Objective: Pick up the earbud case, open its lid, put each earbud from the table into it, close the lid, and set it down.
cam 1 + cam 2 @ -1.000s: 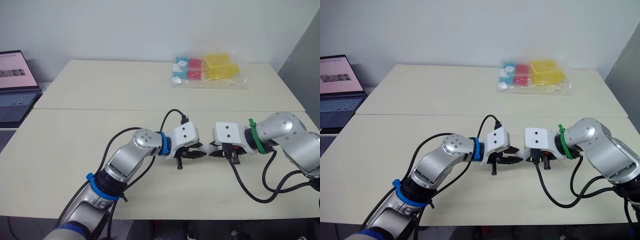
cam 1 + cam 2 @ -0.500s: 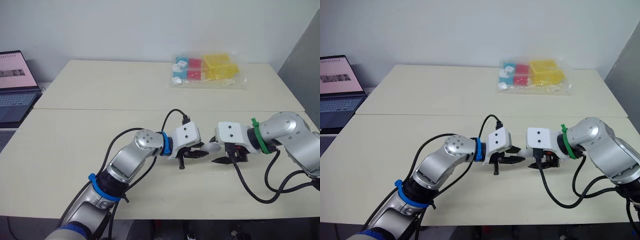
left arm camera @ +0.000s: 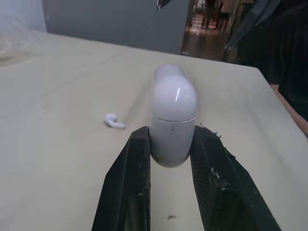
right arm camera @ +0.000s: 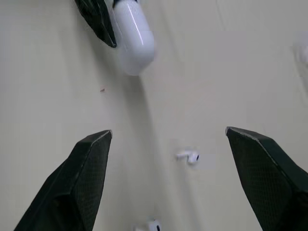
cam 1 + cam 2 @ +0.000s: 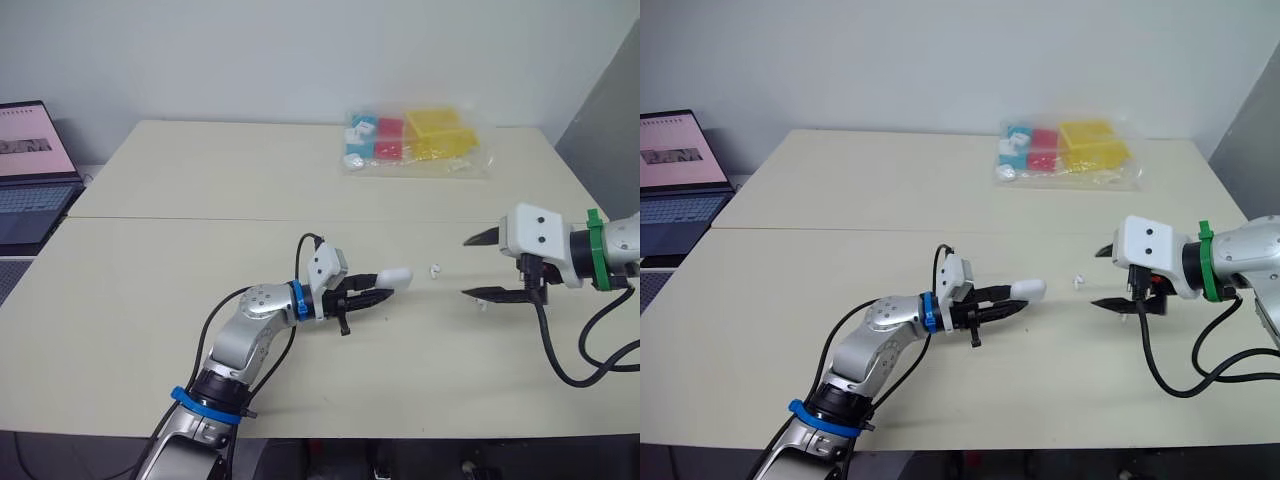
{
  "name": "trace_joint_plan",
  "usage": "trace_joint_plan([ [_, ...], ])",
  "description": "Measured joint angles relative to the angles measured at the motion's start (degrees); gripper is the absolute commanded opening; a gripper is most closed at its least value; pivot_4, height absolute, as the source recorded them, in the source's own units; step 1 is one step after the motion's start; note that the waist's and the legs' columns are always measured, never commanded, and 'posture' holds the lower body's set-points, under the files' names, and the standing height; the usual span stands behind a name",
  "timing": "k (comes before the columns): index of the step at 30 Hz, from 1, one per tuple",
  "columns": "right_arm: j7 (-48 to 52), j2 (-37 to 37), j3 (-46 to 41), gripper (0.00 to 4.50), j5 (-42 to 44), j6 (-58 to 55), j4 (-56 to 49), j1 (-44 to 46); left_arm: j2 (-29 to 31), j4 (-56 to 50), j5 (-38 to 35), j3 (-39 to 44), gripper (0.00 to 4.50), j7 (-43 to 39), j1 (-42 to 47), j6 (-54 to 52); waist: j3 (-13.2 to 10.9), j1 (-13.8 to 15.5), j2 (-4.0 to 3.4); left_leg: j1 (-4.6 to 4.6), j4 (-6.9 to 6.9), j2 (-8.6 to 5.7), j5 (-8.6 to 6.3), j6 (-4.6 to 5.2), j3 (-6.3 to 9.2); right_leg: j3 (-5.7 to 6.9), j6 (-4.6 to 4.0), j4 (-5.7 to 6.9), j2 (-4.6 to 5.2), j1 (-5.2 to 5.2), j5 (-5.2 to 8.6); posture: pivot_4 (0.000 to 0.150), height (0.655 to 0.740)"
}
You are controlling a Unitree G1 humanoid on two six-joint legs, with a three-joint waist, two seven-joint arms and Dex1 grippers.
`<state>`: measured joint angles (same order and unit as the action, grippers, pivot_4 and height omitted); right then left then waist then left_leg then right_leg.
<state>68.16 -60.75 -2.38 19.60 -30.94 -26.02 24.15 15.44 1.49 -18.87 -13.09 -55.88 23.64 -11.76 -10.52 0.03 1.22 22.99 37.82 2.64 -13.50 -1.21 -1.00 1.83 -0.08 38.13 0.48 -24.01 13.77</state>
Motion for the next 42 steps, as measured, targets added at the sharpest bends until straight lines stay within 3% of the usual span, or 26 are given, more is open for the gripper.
trace_joint_plan([
  [7, -7.8, 7.5, 5.6, 3.95, -4.7, 4.7, -5.8, -1.4, 0.4, 0.3, 1.0, -0.9, 0.79, -1.3, -0.7, 2.0, 0.0, -0.1, 0.01, 0.01, 0.02, -0.01, 0.0, 0.0, 0.01, 0.03, 0.02, -0.01, 0.01, 0.01, -0.01, 0.15, 0.7359],
  [17, -9.7, 9.9, 12.7, 3.95, -10.5, 5.1, 0.5, 2.9, 0.9, -1.4, 1.6, -1.7, 0.79, -2.2, -1.0, 2.7, 0.0, 0.0, 0.01, 0.03, -0.01, -0.02, 0.0, 0.0, 0.0, 0.01, 0.01, -0.04, 0.01, 0.0, -0.01, 0.15, 0.7359],
  [42, -6.8, 10.0, 12.5, 3.95, -6.4, 3.3, 1.5, 4.1, 2.9, -1.6, 4.8, -3.4, 0.79, -3.3, -2.7, 8.7, 0.0, 0.0, 0.01, 0.03, -0.01, -0.01, 0.0, 0.0, 0.01, 0.02, 0.01, -0.05, 0.01, -0.01, -0.01, 0.15, 0.7359],
])
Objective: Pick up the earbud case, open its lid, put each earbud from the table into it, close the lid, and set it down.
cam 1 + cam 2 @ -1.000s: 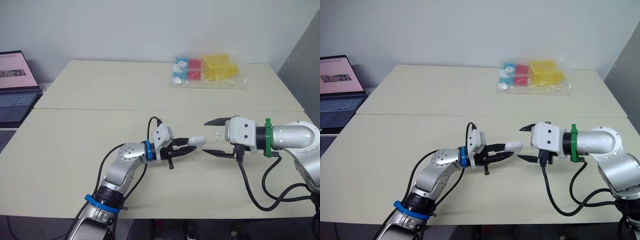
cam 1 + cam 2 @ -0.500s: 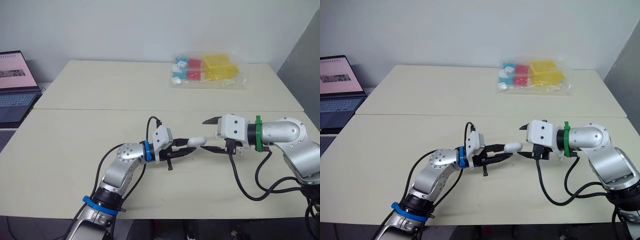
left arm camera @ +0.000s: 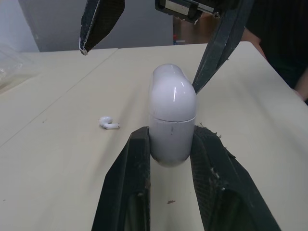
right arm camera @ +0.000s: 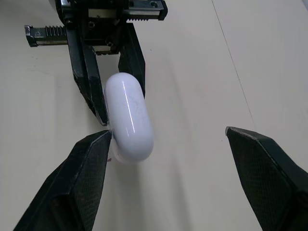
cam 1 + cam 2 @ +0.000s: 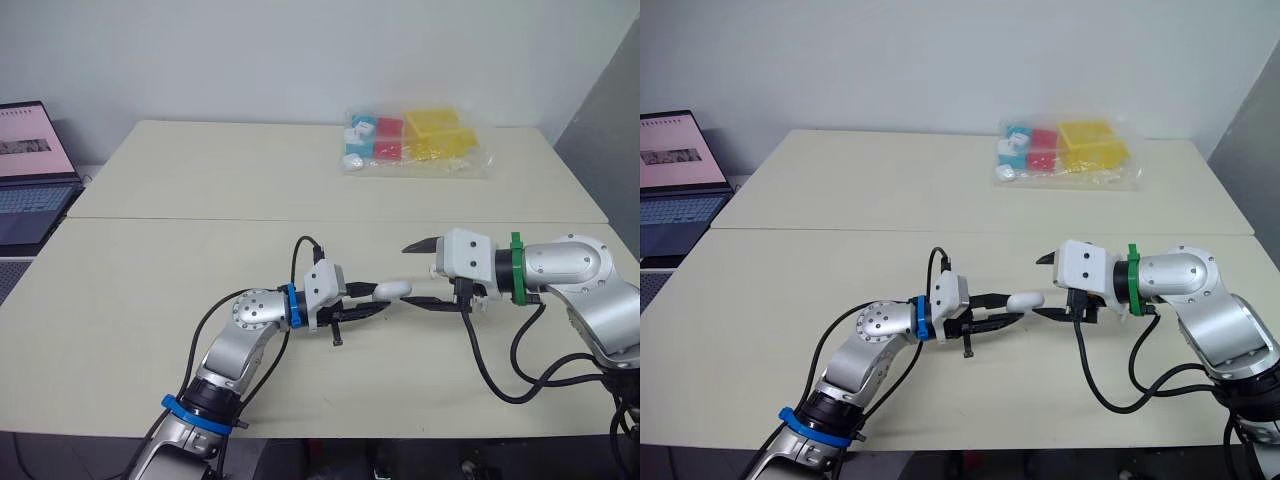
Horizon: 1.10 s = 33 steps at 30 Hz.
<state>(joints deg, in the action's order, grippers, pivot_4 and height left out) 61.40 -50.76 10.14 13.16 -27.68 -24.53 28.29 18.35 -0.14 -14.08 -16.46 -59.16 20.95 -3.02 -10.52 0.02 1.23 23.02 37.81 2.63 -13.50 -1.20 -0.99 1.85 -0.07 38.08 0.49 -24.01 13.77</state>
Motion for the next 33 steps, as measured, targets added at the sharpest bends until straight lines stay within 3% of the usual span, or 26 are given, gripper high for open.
trace_joint_plan([
  [17, 2.1, -3.0, -3.2, 3.95, 4.8, -3.6, -0.5, 2.0, 0.5, 0.0, 0.4, -1.9, 0.79, -1.4, -0.5, 0.9, 0.0, 0.0, 0.0, 0.02, -0.01, 0.01, 0.0, 0.0, 0.01, 0.02, 0.0, -0.03, 0.0, -0.02, 0.0, 0.15, 0.7359],
  [23, 3.0, -6.6, -12.2, 3.95, 11.9, -10.1, -2.5, -1.8, -0.1, 1.5, 0.4, -0.2, 0.79, 1.6, -0.2, -0.2, 0.0, 0.1, 0.01, 0.04, -0.02, 0.01, -0.01, 0.0, 0.04, 0.04, -0.01, -0.05, 0.01, -0.01, 0.0, 0.15, 0.7359],
  [26, 0.7, -9.0, -19.5, 3.95, 13.2, -14.6, -2.3, -7.2, 0.4, 2.1, 0.4, 1.5, 0.79, 3.2, -0.4, -0.2, 0.0, 0.4, 0.01, 0.05, -0.02, 0.0, -0.01, 0.0, 0.01, 0.03, -0.01, -0.07, 0.03, -0.01, 0.0, 0.15, 0.7359],
  [30, -6.0, -8.6, -23.0, 3.95, 12.8, -19.9, -4.0, -11.2, 0.4, 2.2, 0.4, 2.0, 0.79, 3.5, -0.5, -0.2, 0.0, 0.4, 0.01, 0.03, -0.02, 0.01, -0.01, 0.0, -0.01, 0.0, 0.0, -0.04, 0.03, -0.02, 0.0, 0.15, 0.7359],
  [33, -14.4, -3.9, -23.7, 3.95, 12.8, -28.1, -8.1, -14.7, 0.5, 2.2, 0.4, 2.3, 0.79, 4.1, -0.8, -0.2, 0.0, 0.3, 0.02, 0.04, -0.03, 0.05, -0.01, 0.0, 0.09, -0.02, -0.02, -0.02, 0.01, -0.02, 0.01, 0.15, 0.7359],
])
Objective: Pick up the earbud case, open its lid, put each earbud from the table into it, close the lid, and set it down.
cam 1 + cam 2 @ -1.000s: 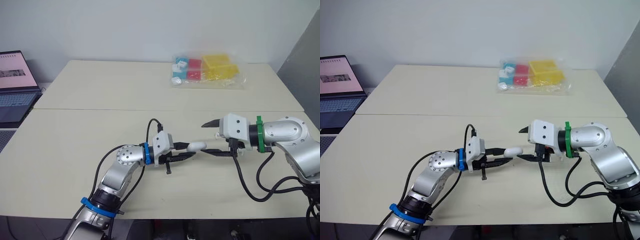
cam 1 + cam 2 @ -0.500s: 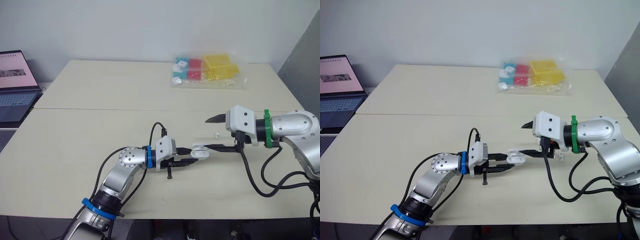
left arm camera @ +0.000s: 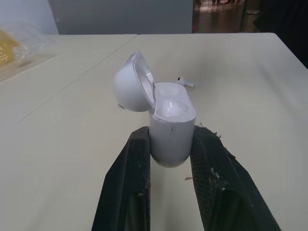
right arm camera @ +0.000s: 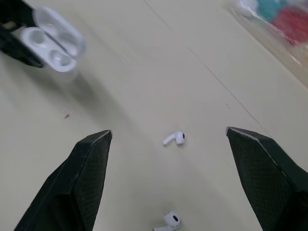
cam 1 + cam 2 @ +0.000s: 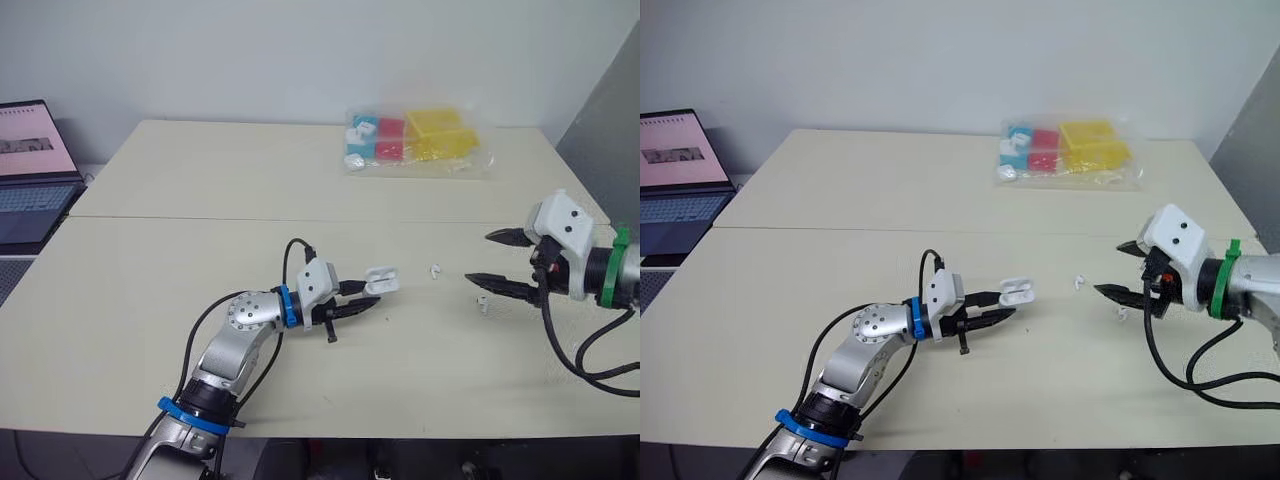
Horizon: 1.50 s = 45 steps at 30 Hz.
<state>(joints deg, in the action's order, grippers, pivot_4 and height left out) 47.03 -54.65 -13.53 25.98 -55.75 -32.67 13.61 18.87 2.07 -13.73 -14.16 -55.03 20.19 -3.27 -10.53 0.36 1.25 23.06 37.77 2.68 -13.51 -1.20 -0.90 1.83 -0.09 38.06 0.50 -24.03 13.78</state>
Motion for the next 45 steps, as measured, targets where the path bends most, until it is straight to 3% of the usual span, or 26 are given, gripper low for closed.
trace_joint_plan([
  [4, -13.7, 12.5, 0.8, 3.95, -0.7, -10.5, -2.1, -0.9, -0.1, 0.0, 0.0, 0.0, 0.79, 0.6, 0.0, 0.0, 0.0, -0.2, -0.01, 0.01, 0.01, 0.0, 0.0, 0.0, 0.02, -0.01, 0.01, 0.03, -0.02, -0.01, 0.0, 0.15, 0.7359],
  [8, -21.7, 15.4, 0.8, 3.95, -4.1, -12.5, -2.4, -2.4, 0.0, -0.1, 0.0, 0.0, 0.79, 0.9, -0.5, 0.0, 0.0, -0.2, -0.03, 0.07, -0.01, -0.05, 0.0, 0.0, -0.01, 0.02, 0.01, -0.06, 0.01, -0.02, -0.01, 0.15, 0.7359],
  [12, -31.6, 24.3, 1.9, 3.95, -9.1, -13.4, -2.4, -6.2, -0.1, -0.5, 0.1, -0.2, 0.79, 1.2, -1.4, 0.0, 0.0, -0.3, -0.01, 0.24, -0.03, -0.04, 0.0, 0.0, 0.1, 0.04, 0.01, -0.07, 0.0, -0.12, 0.0, 0.15, 0.7359],
  [15, -35.1, 25.5, 2.8, 3.95, -11.5, -13.3, -2.1, -7.3, -0.1, -1.2, 0.1, -0.2, 0.79, 1.4, -1.5, 0.0, 0.0, -0.3, -0.03, 0.24, 0.01, -0.04, 0.0, 0.0, 0.1, 0.06, 0.01, -0.06, 0.0, -0.12, 0.0, 0.15, 0.7359],
  [24, -38.3, 32.1, -1.1, 3.95, -11.6, -14.5, -1.6, -8.3, 0.0, -1.4, 0.4, -0.3, 0.79, 1.5, -1.5, 0.0, 0.0, -0.4, -0.04, 0.27, 0.0, -0.03, 0.0, 0.01, 0.19, 0.13, 0.0, -0.07, -0.02, -0.11, 0.01, 0.15, 0.7359],
  [41, -37.2, 32.6, -1.1, 3.95, -11.3, -11.3, 3.2, -7.9, 0.7, -1.4, 0.9, -0.3, 0.79, 1.5, -1.5, -0.1, 0.0, -0.4, -0.04, 0.25, 0.01, -0.03, 0.0, 0.01, 0.22, 0.15, 0.0, -0.07, -0.02, -0.1, 0.01, 0.15, 0.7359],
  [45, -37.1, 32.6, -0.4, 3.01, -11.3, -10.6, 3.8, -7.5, 1.0, -1.4, 0.9, -0.3, 0.79, 1.5, -1.5, -0.1, 0.0, -0.4, -0.04, 0.25, 0.01, -0.02, 0.0, 0.01, 0.23, 0.16, 0.0, -0.07, -0.02, -0.09, 0.01, 0.15, 0.7359],
])
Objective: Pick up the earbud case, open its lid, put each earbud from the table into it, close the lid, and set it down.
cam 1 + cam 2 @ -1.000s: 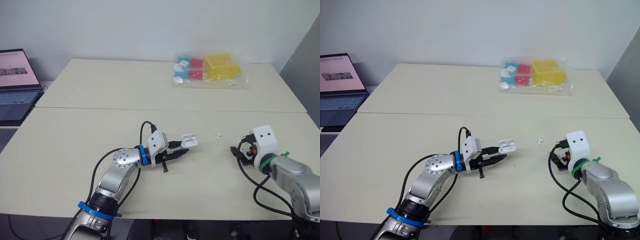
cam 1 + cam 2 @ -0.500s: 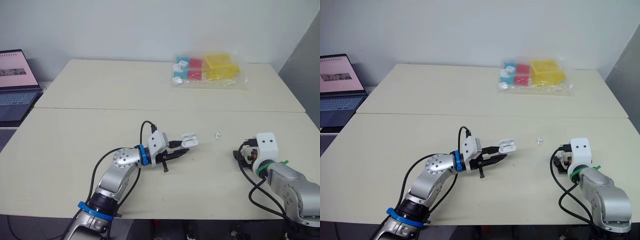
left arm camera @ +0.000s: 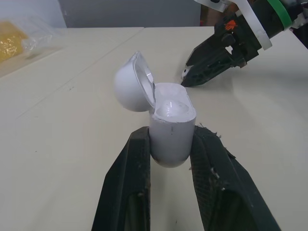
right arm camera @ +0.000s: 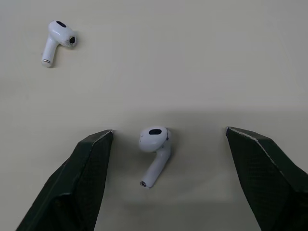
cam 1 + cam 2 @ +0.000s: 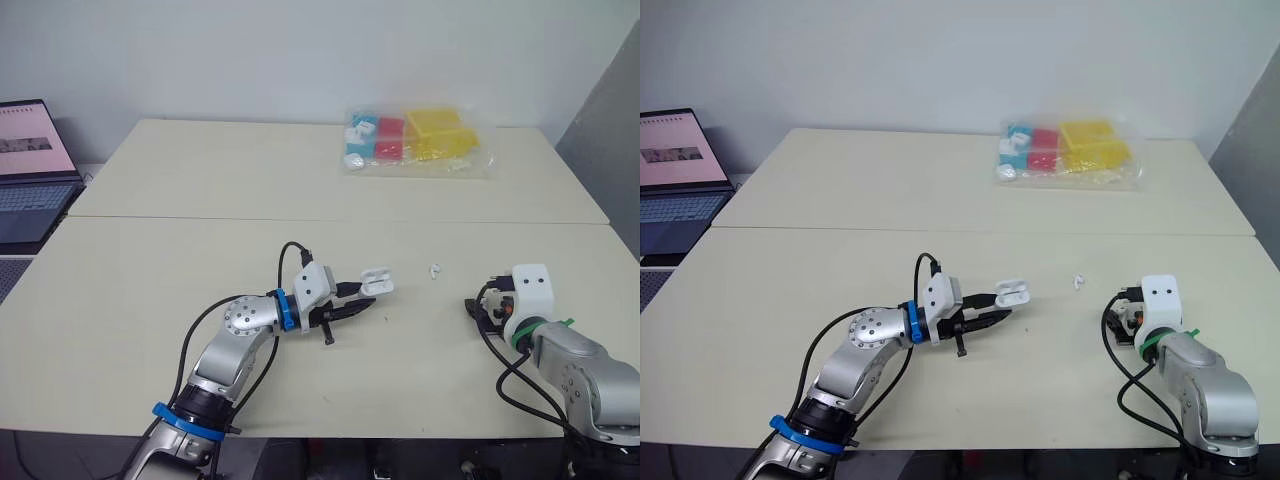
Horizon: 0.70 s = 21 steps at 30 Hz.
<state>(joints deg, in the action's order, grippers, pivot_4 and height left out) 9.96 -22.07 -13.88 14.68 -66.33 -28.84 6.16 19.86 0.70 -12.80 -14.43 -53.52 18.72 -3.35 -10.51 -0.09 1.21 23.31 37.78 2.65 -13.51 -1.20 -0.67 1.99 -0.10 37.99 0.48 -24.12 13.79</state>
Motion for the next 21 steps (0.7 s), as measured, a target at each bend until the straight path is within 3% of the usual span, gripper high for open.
trace_joint_plan([
  [7, -0.1, 0.2, 1.9, 0.51, 0.0, 0.8, -0.1, 0.0, 0.0, 0.0, 0.2, 0.0, 0.79, 0.1, 0.0, 0.0, 0.0, 0.0, 0.0, 0.01, 0.01, -0.03, 0.0, 0.0, 0.0, -0.02, 0.01, -0.03, 0.01, 0.03, 0.0, 0.15, 0.7359],
  [14, 1.5, -2.8, 2.4, 0.42, 0.1, 0.7, -0.3, -0.2, 0.3, -0.1, 0.3, -0.1, 0.79, 0.1, -1.0, 0.0, 0.0, 0.1, 0.0, 0.05, 0.0, -0.04, 0.0, 0.0, 0.04, 0.01, 0.0, -0.05, 0.02, 0.01, 0.0, 0.15, 0.7359],
  [19, 13.1, -15.0, 4.8, 0.42, 3.0, 3.2, -0.2, -0.2, 1.0, -0.5, 0.3, -0.1, 0.79, 0.0, -1.1, -0.1, 0.0, 0.0, 0.0, 0.09, -0.03, -0.04, -0.01, 0.01, 0.03, 0.02, -0.01, -0.14, 0.01, -0.02, 0.01, 0.15, 0.7359],
  [21, 23.6, -24.7, 8.1, 0.42, 4.5, 8.8, 0.7, -0.2, 1.6, -1.4, 0.2, 0.0, 0.79, -0.1, -1.6, -0.4, -0.1, 0.0, -0.09, 0.09, -0.07, -0.05, -0.01, 0.01, 0.01, 0.01, -0.01, -0.17, 0.01, -0.04, 0.01, 0.15, 0.7359],
])
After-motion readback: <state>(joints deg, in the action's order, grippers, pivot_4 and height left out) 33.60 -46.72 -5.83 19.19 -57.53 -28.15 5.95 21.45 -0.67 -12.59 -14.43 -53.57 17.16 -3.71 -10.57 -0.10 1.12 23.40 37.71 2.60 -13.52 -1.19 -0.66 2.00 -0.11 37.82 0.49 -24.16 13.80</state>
